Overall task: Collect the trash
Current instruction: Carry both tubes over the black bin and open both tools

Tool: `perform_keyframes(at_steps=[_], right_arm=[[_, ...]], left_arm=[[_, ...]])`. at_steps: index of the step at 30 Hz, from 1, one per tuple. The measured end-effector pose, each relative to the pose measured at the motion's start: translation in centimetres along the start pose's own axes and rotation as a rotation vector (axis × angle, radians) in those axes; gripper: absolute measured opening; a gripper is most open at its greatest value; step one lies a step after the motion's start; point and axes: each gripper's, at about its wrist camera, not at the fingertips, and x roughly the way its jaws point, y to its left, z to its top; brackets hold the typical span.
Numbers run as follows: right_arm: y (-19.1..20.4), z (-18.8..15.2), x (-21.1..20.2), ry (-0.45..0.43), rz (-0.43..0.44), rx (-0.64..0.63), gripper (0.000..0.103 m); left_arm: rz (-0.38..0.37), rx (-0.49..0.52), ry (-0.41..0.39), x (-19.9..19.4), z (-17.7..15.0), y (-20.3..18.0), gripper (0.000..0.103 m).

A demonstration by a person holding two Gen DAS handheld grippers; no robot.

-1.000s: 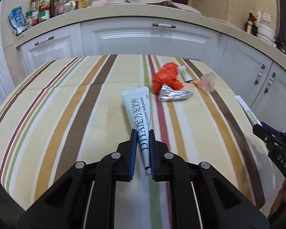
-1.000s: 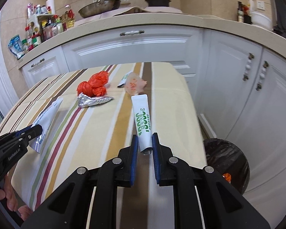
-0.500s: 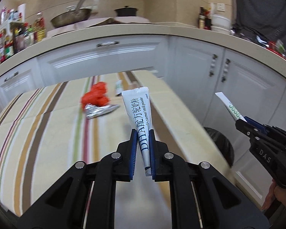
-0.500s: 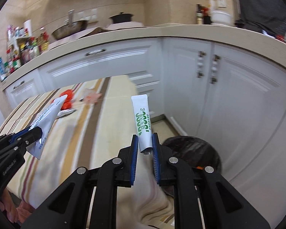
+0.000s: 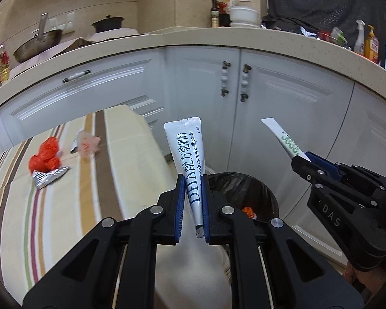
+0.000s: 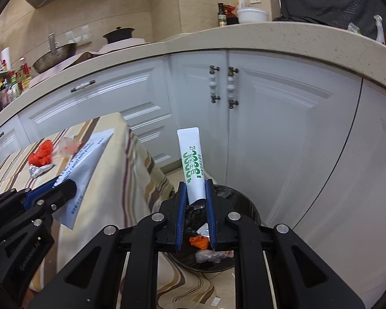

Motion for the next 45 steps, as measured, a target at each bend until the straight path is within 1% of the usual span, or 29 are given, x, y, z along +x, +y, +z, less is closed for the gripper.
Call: perform_keyframes(at_steps=[5, 8, 16, 26, 27, 28, 29, 30, 31, 38, 45], right_arm=[[-1.4, -0.2, 1.0, 0.01, -0.013, 0.016, 0.016], [-2.0, -0.2, 1.7, 0.017, -0.024, 0.024, 0.016], [-3.5, 0.1, 3.2, 0.028, -0.044, 0.04, 0.016], [-4.7, 0.5, 5.1, 0.041, -0.054, 0.054, 0.016], [-4.8, 0.6, 5.4, 0.041, -0.054, 0.055, 0.017], [-4.9, 0.7, 5.9, 0.049, -0.049, 0.054, 0.023], [-4.9, 0.7, 6.3, 0.055, -0.048, 0.052, 0.027], [-5.0, 0.7, 6.7, 0.057, -0.059, 0.051, 0.036], [-5.0, 0.6, 6.9, 0.056, -0.063, 0.053, 0.042], [-5.1, 1.0, 7.1, 0.054, -0.065, 0.063, 0.042], [-4.2, 1.9, 6.2, 0.031, -0.052, 0.055, 0.043]], left_arm=[[-0.017, 0.035, 0.021, 2.0, 0.3, -2.0, 0.012], [-0.014, 0.037, 0.034, 3.1, 0.6, -2.6, 0.012], [0.004, 0.037, 0.05, 5.2, 1.4, -3.3, 0.012], [0.0, 0.032, 0.083, 7.8, 2.2, -3.7, 0.013], [-0.001, 0.033, 0.085, 8.0, 2.2, -3.7, 0.013], [-0.002, 0.036, 0.088, 8.3, 2.3, -3.8, 0.015], [0.001, 0.044, 0.093, 8.6, 2.3, -3.9, 0.023], [0.005, 0.048, 0.094, 8.9, 2.3, -3.9, 0.025], [0.005, 0.046, 0.098, 9.1, 2.3, -3.9, 0.025], [-0.012, -0.001, 0.117, 9.4, 2.5, -3.0, 0.025], [-0.011, -0.032, 0.088, 7.9, 3.4, -1.7, 0.025]])
